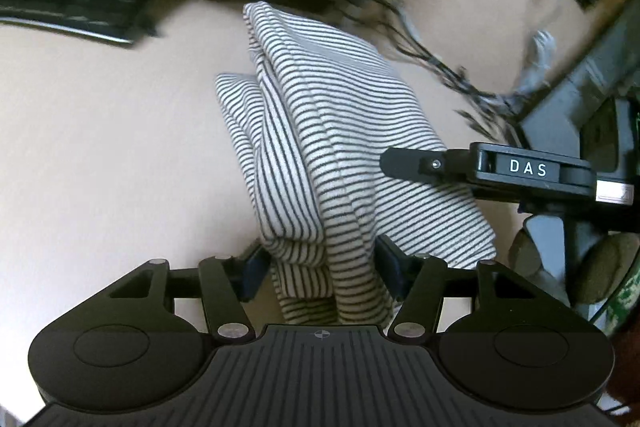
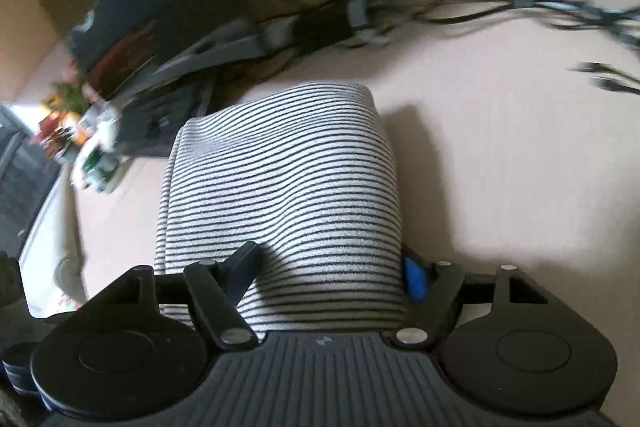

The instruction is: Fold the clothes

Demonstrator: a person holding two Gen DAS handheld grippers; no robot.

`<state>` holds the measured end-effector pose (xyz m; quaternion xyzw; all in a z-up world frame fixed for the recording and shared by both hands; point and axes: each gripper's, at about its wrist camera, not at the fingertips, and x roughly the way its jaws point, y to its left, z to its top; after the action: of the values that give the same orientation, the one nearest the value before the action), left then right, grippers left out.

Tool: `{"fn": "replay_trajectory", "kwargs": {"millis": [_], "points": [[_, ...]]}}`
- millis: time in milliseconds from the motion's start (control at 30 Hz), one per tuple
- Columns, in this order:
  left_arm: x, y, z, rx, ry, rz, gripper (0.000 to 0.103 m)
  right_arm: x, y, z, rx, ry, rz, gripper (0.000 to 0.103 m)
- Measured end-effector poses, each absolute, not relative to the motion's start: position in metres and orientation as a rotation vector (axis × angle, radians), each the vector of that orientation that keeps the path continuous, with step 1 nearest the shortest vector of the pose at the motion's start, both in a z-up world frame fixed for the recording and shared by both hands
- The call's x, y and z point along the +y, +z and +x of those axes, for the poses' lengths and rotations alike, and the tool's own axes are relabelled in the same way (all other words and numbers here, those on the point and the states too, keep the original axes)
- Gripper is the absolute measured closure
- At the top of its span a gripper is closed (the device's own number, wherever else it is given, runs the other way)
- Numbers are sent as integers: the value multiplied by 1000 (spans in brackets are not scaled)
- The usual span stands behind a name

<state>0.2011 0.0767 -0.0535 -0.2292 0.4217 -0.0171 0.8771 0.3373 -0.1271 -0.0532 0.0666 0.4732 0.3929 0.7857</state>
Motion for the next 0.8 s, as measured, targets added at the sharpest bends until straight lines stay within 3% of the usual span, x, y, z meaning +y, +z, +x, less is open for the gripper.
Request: {"fn": "replay_trajectory", "kwargs": {"millis": [300,600,667,800], "points": [[142,-43,212,852,40,-507,41,-30,-56,347,982,939,62,29],[162,13,213,722,18,-405,40,-32,-37,333,879,928,-72,18],[170,23,231,683,-14,-391,39,-39,-41,330,913,926,-45,12],[190,-6,277,751,-52,-411,42,-46,-55,331,1019,902,88,14]]}}
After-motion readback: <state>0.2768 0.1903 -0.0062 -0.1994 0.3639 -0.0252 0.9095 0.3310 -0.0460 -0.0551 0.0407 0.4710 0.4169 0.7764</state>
